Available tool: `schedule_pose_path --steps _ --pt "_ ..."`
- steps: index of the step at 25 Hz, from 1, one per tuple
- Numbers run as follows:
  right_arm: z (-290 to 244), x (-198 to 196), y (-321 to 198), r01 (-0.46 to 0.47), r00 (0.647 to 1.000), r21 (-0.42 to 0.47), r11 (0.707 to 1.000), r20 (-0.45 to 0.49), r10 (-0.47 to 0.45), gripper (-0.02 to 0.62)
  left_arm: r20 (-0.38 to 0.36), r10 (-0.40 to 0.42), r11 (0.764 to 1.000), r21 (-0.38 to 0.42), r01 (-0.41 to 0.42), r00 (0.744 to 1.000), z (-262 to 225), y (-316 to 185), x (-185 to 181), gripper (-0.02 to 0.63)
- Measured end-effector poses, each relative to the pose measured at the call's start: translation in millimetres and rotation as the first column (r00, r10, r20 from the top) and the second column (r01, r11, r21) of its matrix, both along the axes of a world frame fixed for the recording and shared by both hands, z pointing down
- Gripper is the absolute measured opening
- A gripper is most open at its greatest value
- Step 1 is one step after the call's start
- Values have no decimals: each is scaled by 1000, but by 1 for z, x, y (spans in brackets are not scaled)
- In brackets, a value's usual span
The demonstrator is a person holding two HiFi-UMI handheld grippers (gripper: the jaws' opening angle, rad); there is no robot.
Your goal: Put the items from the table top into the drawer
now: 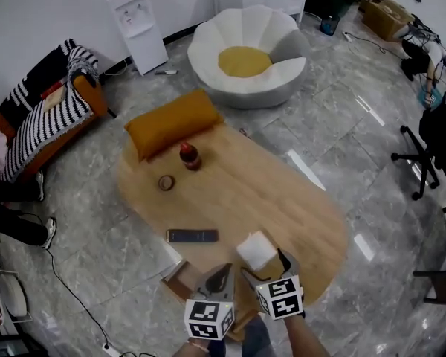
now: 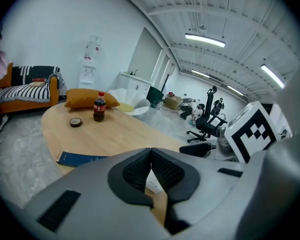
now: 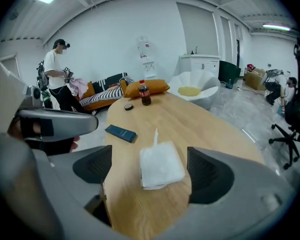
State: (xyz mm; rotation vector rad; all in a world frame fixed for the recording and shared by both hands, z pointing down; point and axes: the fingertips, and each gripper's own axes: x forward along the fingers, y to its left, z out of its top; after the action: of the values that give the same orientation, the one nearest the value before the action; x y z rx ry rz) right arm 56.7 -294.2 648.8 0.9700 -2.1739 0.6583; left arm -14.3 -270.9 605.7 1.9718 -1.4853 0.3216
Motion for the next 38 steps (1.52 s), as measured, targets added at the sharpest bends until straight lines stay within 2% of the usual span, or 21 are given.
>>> schedule_pose_path --steps 6,11,20,25,30,38 --pt "46 -5 -6 35 999 -31 999 -37 -37 481 -12 -21 1000 -24 21 1000 31 -4 7 9" --pt "76 1 -11 26 998 -45 999 -64 -28 486 -20 -39 999 -34 38 999 53 -10 7 9" --pt "96 -8 -15 42 994 -80 996 -101 -50 489 -10 -53 996 -77 52 999 72 -17 -6 9" --pt "113 -10 -16 108 979 -107 988 -161 -124 489 -16 -47 995 -92 45 999 79 -18 -2 9" --pt "119 -10 -16 113 973 -105 988 -190 -132 485 -27 -58 992 -112 55 998 87 -18 -6 9" --pt "114 -5 -15 101 975 -124 987 -186 -123 335 -23 -55 990 -131 51 998 93 -17 -7 9"
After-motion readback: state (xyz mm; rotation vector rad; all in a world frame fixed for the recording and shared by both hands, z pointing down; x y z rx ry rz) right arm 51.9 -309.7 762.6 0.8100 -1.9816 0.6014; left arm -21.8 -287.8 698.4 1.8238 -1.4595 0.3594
